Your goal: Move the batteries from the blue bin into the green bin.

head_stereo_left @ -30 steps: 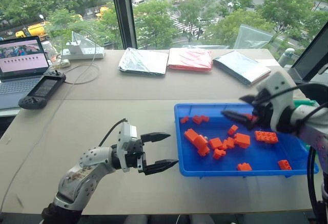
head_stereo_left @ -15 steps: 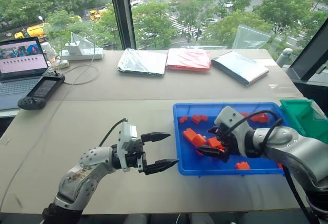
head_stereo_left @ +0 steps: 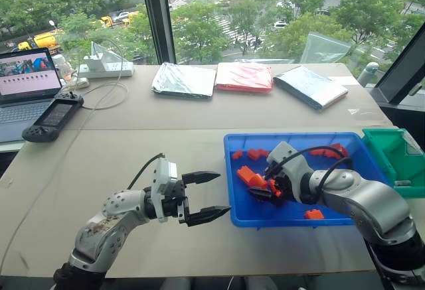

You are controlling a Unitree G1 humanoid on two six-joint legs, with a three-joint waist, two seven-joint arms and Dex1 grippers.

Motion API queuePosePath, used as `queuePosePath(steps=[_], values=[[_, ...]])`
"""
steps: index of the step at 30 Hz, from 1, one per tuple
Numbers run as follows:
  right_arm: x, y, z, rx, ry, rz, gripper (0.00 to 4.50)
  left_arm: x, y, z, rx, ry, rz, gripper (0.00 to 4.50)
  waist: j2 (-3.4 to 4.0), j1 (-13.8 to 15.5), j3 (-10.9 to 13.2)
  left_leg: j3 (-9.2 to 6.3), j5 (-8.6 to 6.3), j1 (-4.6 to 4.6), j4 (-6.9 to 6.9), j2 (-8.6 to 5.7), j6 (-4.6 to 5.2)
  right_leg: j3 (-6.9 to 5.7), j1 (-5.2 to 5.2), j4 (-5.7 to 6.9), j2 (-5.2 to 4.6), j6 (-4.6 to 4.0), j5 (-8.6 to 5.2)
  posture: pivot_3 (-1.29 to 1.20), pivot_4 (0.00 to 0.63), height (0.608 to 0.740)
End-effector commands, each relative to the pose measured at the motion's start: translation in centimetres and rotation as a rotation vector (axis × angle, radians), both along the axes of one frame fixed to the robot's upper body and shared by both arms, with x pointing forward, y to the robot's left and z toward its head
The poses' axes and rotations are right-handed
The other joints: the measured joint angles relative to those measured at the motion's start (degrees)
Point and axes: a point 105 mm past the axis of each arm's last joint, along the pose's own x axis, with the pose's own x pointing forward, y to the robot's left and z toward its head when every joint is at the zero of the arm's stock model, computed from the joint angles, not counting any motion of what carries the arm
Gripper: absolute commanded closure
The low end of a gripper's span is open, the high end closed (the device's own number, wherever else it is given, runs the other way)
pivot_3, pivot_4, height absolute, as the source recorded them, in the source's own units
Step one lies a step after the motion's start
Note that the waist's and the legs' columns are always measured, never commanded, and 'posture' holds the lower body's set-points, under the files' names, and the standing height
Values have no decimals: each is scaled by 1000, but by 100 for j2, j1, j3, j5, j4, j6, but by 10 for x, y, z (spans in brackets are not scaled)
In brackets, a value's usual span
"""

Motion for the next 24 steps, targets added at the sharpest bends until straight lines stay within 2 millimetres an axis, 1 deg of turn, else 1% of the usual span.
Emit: queuePosePath(steps=[1,2,7,8,10,12,14,16,17,18,19,21,22,23,24], values=[[2,2,7,1,-46,6,803,-3,0,11,-1,-61,-10,0,0,2,0,0,0,0,0,0,0,0,0,0,0,0,0,0,150,740],[2,2,6,-3,-47,9,1201,-3,0,11,-1,-61,-9,0,0,2,0,0,0,0,0,0,0,0,0,0,0,0,0,0,150,740],[3,2,6,-2,-51,3,2898,-3,0,11,2,-61,-6,0,0,0,0,-1,0,0,0,0,0,0,0,0,0,0,0,0,150,740],[3,1,8,0,-54,1,3084,-3,0,11,2,-60,-6,0,0,0,0,0,0,0,0,0,0,0,0,0,0,0,0,0,150,740],[4,0,13,9,-71,-4,3078,-2,1,11,2,-59,-5,0,0,1,0,0,0,0,0,0,0,0,0,0,0,0,0,0,150,740],[7,-4,27,23,-115,-13,3078,-2,1,11,0,-54,-5,0,0,2,0,0,0,0,0,0,0,0,0,0,0,0,0,0,150,740],[11,-14,43,50,-162,-54,3078,-3,1,11,2,-56,-7,0,0,3,0,0,0,0,0,0,0,0,0,0,0,0,0,0,150,740],[16,-33,62,62,-216,-117,3078,-3,1,12,3,-56,-6,0,0,5,0,0,0,0,0,0,0,0,0,0,0,0,0,0,150,740],[18,-40,68,64,-233,-140,3078,-3,1,12,4,-56,-5,0,0,12,0,0,0,-1,0,-1,0,0,0,0,0,0,0,0,150,740],[21,-54,76,74,-253,-197,3078,-3,1,12,4,-55,-5,0,0,15,0,-1,0,-1,0,-1,0,-1,0,1,0,0,0,0,150,740],[25,-69,79,63,-262,-256,3078,-3,1,12,4,-55,-5,0,0,15,0,-1,0,-1,0,0,0,-1,1,0,0,0,0,0,150,740],[31,-112,75,-20,-274,-427,3078,-3,1,12,4,-57,-4,0,0,31,0,0,0,0,1,-1,0,-1,3,-1,-1,0,0,0,150,740],[32,-130,72,-68,-275,-489,3078,-3,1,12,3,-58,-3,0,-2,46,0,1,0,0,1,-2,0,-1,4,-1,-2,0,0,0,150,740],[32,-140,70,-99,-277,-530,3078,-3,1,13,2,-59,-3,0,-2,58,0,2,0,0,1,-2,0,-2,5,-1,-2,0,0,0,150,740],[32,-146,68,-107,-276,-551,3078,-3,1,13,1,-60,-3,0,-2,54,0,4,0,-1,1,-3,0,-1,5,-2,-3,0,0,0,150,740]])
